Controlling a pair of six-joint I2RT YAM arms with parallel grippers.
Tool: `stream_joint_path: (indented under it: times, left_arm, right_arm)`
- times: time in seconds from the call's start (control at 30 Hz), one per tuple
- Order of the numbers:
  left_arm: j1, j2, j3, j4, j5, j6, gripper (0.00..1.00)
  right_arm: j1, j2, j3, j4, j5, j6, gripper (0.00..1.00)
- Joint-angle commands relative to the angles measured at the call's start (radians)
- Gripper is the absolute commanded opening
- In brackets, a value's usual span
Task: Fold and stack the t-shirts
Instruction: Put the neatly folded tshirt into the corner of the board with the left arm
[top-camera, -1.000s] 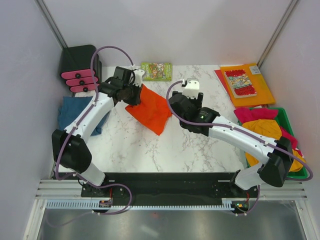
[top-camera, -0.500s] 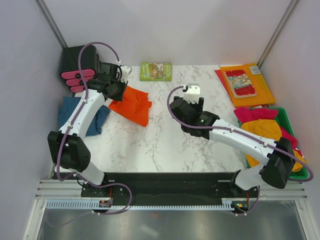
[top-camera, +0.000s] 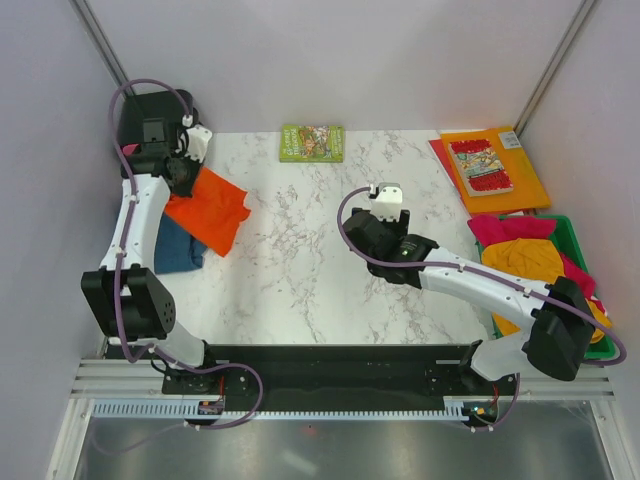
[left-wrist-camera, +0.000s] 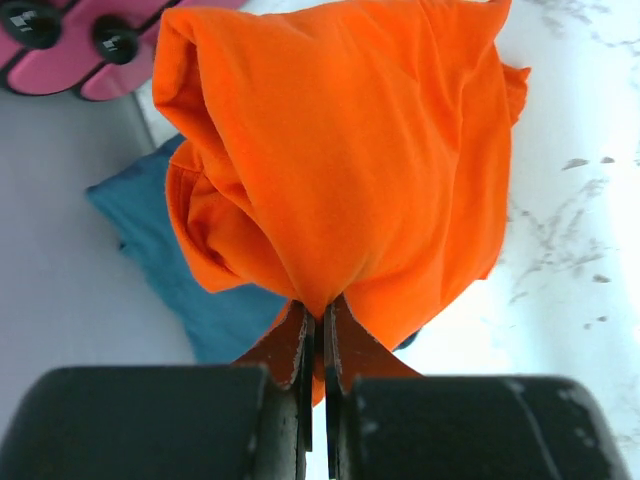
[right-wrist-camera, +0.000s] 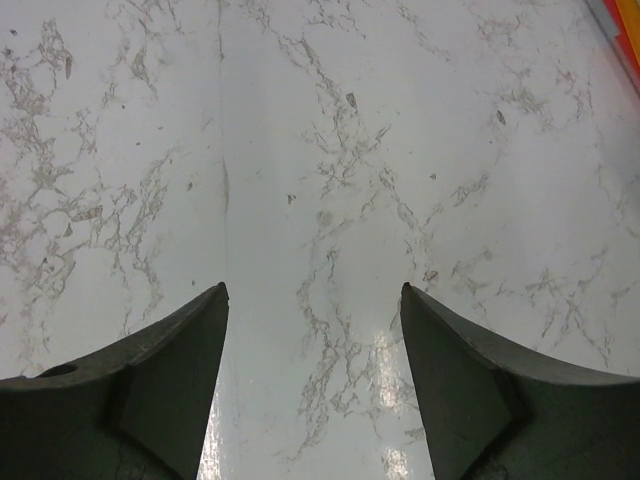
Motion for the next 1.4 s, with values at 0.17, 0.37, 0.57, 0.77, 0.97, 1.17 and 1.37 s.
stream_joint_path:
  times: [0.17, 0.37, 0.57, 0.77, 0.97, 1.17, 1.37]
  left_arm:
    - [0.097, -0.027, 0.149, -0.056, -0.020, 0.189, 0.02]
    - [0.117, -0.042, 0.176, -0.105, -0.015, 0.207, 0.02]
    - [0.164, -0.053, 0.156, -0.117, -0.012, 0.244, 0.02]
    - [0.268, -0.016, 0.160, -0.110, 0.008, 0.264, 0.02]
    - [0.353, 0.012, 0.145, -0.082, 0.023, 0.288, 0.02]
    - [0.373, 0.007, 0.038, 0.004, 0.017, 0.319, 0.02]
    - [0.382, 0.027, -0.059, 0.123, 0.002, 0.347, 0.02]
  right_arm:
    - [0.002, -0.032, -0.052, 0.071, -0.015, 0.031, 0.77]
    - [0.002, -0.007, -0.047, 0.093, -0.028, 0.026, 0.77]
    - [0.002, 0.008, -0.047, 0.111, -0.044, 0.017, 0.77]
    - [0.000, 0.011, -0.050, 0.113, -0.053, 0.017, 0.77]
    - [0.002, 0.008, -0.058, 0.113, -0.051, 0.019, 0.77]
    - [0.002, 0.019, -0.058, 0.104, -0.071, 0.034, 0.77]
    - [0.002, 0.019, -0.052, 0.070, -0.081, 0.051, 0.77]
